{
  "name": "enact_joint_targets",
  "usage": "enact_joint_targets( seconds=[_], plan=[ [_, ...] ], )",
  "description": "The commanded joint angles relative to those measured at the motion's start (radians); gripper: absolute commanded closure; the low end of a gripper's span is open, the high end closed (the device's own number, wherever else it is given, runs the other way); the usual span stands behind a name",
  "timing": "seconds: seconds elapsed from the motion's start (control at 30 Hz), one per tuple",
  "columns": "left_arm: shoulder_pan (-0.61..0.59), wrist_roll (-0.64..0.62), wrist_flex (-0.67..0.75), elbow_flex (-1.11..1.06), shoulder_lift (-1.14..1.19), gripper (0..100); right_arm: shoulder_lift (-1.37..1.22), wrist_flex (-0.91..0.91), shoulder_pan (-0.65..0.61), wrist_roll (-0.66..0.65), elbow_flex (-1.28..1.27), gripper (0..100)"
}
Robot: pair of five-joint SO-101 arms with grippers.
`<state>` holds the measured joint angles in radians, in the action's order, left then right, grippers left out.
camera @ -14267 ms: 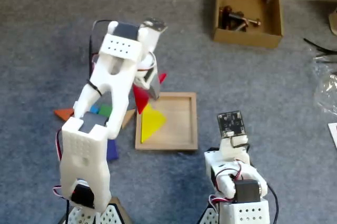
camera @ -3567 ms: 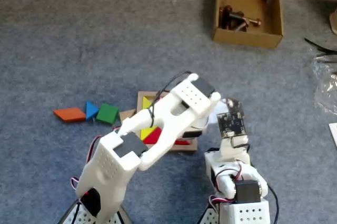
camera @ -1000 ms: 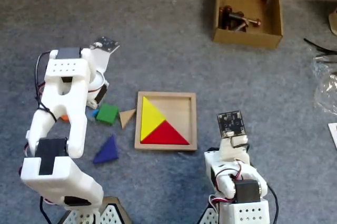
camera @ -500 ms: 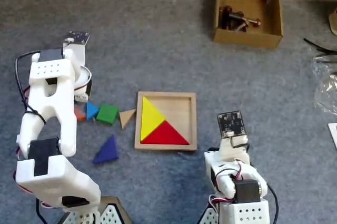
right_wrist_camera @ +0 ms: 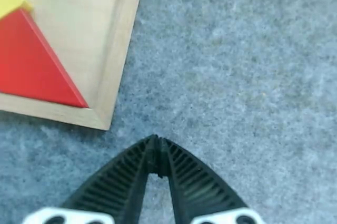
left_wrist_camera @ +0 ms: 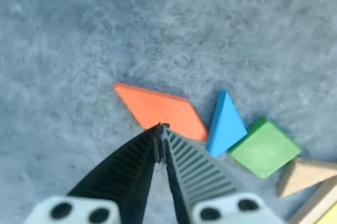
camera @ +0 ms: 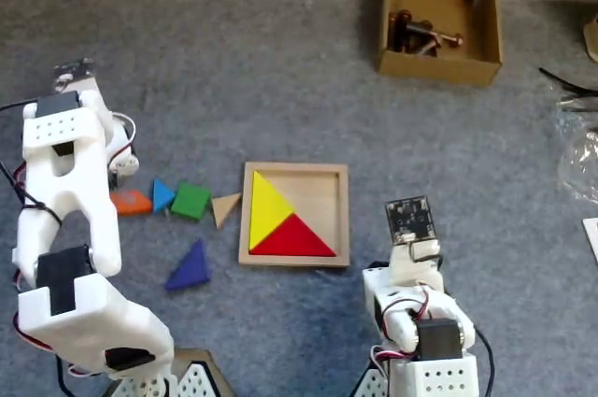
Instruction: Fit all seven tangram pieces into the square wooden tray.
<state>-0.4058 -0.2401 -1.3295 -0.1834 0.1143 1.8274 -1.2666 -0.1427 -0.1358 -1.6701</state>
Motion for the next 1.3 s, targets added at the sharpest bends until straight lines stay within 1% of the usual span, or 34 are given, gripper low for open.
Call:
enact_joint_targets(
  seconds=[0.0, 0.13, 0.3, 0.53, 0.67, 0.73, 0.8, 1.0, 1.07, 1.13, 1.27],
  plan=[
    [0.024, -0.074, 0.011, 0.007, -0.01, 100, 0.008, 0.018, -0.01, 0.008, -0.117, 99.3],
    [0.031, -0.123, 0.005, -0.001, -0.01, 100, 0.008, 0.018, -0.01, 0.008, -0.117, 99.3],
    [0.035, -0.12, 0.011, -0.056, -0.01, 100, 0.008, 0.018, -0.01, 0.008, -0.117, 99.3],
    [0.031, -0.129, 0.011, -0.053, -0.01, 100, 0.008, 0.018, -0.01, 0.008, -0.117, 99.3],
    [0.033, -0.244, 0.006, -0.058, -0.01, 99, 0.008, 0.018, -0.01, 0.008, -0.117, 99.3],
    [0.035, -0.264, 0.003, -0.059, -0.01, 95, 0.008, 0.018, -0.01, 0.008, -0.117, 99.3],
    [0.035, -0.295, 0.003, -0.061, -0.01, 88, 0.008, 0.018, -0.01, 0.008, -0.117, 99.3],
    [0.033, -0.505, 0.011, -0.128, -0.01, 65, 0.008, 0.018, -0.01, 0.008, -0.117, 99.3],
    [0.033, -0.537, 0.011, -0.139, -0.01, 60, 0.008, 0.018, -0.01, 0.008, -0.117, 99.3],
    [0.031, -0.542, 0.011, -0.142, -0.01, 58, 0.008, 0.018, -0.01, 0.008, -0.117, 99.3],
    [0.031, -0.543, 0.012, -0.143, -0.01, 58, 0.008, 0.018, -0.01, 0.008, -0.117, 99.3]
  ],
)
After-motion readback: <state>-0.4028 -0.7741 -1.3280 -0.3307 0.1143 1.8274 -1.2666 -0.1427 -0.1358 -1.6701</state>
